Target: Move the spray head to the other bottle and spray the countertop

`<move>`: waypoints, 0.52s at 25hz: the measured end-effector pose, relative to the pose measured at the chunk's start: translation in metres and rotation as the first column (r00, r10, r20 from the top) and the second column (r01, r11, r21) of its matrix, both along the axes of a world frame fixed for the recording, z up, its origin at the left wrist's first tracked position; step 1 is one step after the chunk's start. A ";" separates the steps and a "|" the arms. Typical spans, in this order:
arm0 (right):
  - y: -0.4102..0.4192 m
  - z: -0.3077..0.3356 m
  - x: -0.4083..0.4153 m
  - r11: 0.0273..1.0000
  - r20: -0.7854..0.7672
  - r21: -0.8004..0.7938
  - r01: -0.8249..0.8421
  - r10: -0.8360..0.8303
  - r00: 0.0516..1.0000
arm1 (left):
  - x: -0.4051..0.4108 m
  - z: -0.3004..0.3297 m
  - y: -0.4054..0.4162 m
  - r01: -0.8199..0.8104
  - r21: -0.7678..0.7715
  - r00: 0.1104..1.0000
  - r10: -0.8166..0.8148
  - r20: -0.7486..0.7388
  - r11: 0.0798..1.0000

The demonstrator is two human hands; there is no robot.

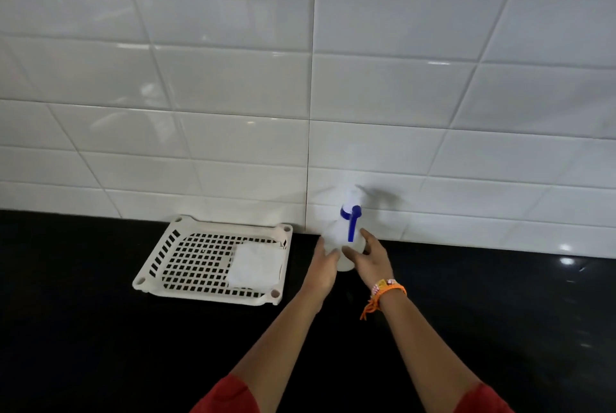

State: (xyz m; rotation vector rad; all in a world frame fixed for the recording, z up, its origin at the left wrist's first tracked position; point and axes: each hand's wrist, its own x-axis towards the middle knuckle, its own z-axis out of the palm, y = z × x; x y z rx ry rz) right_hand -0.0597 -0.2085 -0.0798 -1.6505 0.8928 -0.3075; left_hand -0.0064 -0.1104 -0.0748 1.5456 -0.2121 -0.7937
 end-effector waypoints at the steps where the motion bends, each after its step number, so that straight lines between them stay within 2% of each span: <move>1: 0.012 0.003 0.006 1.000 0.009 -0.004 -0.004 0.004 1.000 | 0.001 0.003 0.004 -0.055 -0.006 0.998 0.055 0.005 0.998; 4: 0.039 -0.001 0.025 0.999 0.031 0.036 0.008 -0.009 0.999 | 0.014 0.007 0.014 -0.180 0.024 0.983 0.180 0.021 0.983; 6: 0.047 0.000 0.031 0.999 0.027 0.048 0.024 -0.026 0.999 | 0.025 0.005 0.018 -0.189 0.066 0.981 0.186 0.047 0.980; 9: 0.043 0.006 0.028 0.997 0.036 0.074 0.000 -0.002 0.999 | 0.030 0.013 0.026 -0.122 0.113 0.992 0.117 0.042 0.986; 12: 0.039 0.012 0.011 0.996 0.032 0.085 -0.035 0.032 0.999 | 0.017 0.021 0.037 -0.027 0.112 0.994 0.015 0.109 0.993; 13: 0.041 0.018 0.001 0.990 0.042 0.133 -0.034 0.028 0.999 | 0.008 0.028 0.043 0.014 0.108 0.994 -0.025 0.105 0.994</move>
